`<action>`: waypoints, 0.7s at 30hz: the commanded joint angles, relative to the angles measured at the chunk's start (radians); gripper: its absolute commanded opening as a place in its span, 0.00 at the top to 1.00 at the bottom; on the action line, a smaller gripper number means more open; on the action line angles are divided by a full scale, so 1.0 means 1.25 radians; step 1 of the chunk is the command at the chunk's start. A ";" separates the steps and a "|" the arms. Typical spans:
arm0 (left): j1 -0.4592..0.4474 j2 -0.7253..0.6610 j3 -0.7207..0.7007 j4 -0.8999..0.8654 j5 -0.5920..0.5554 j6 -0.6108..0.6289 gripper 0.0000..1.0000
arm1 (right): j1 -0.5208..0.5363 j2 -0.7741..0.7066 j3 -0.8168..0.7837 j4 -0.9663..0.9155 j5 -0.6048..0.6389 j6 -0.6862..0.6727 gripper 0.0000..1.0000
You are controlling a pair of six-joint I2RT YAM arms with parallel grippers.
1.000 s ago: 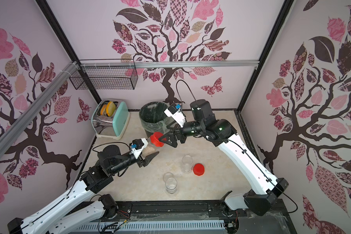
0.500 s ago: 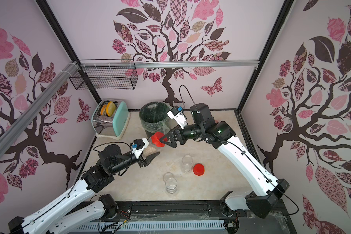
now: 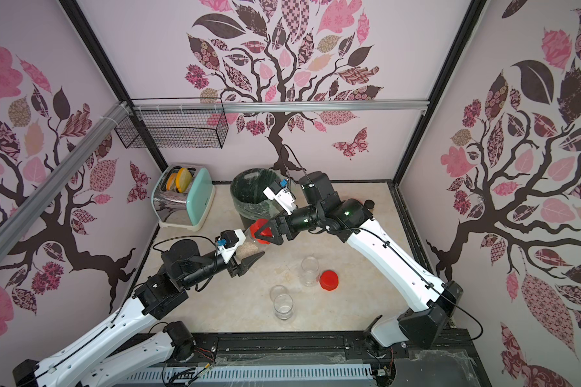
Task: Empty expired oatmeal from jars
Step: Unscrew the lid from the jar.
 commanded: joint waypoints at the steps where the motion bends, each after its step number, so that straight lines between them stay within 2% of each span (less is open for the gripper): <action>1: 0.003 -0.015 0.018 0.011 0.008 0.004 0.69 | 0.005 0.002 0.044 0.005 -0.018 -0.007 0.28; 6: 0.003 -0.019 0.016 0.006 0.007 0.004 0.69 | 0.006 0.003 0.049 0.005 -0.053 -0.042 0.48; 8: 0.003 -0.021 0.013 0.003 0.009 0.003 0.69 | 0.005 0.006 0.062 -0.020 -0.105 -0.137 0.59; 9: 0.003 -0.023 0.012 0.002 0.009 0.002 0.69 | 0.006 0.003 0.065 -0.041 -0.135 -0.211 0.60; 12: 0.003 -0.030 0.007 0.001 0.019 -0.003 0.69 | 0.005 -0.018 0.072 -0.161 -0.183 -0.555 0.58; 14: 0.003 -0.033 0.007 -0.006 0.025 -0.004 0.69 | -0.010 -0.020 0.075 -0.196 -0.184 -0.719 0.58; 17: 0.003 -0.033 0.005 -0.011 0.029 -0.006 0.69 | -0.060 0.040 0.170 -0.306 -0.247 -0.830 0.53; 19: 0.002 -0.031 0.005 -0.008 0.032 -0.008 0.69 | -0.067 0.096 0.247 -0.381 -0.255 -0.861 0.47; 21: 0.003 -0.029 0.007 -0.007 0.031 -0.007 0.69 | -0.067 0.133 0.289 -0.415 -0.263 -0.872 0.32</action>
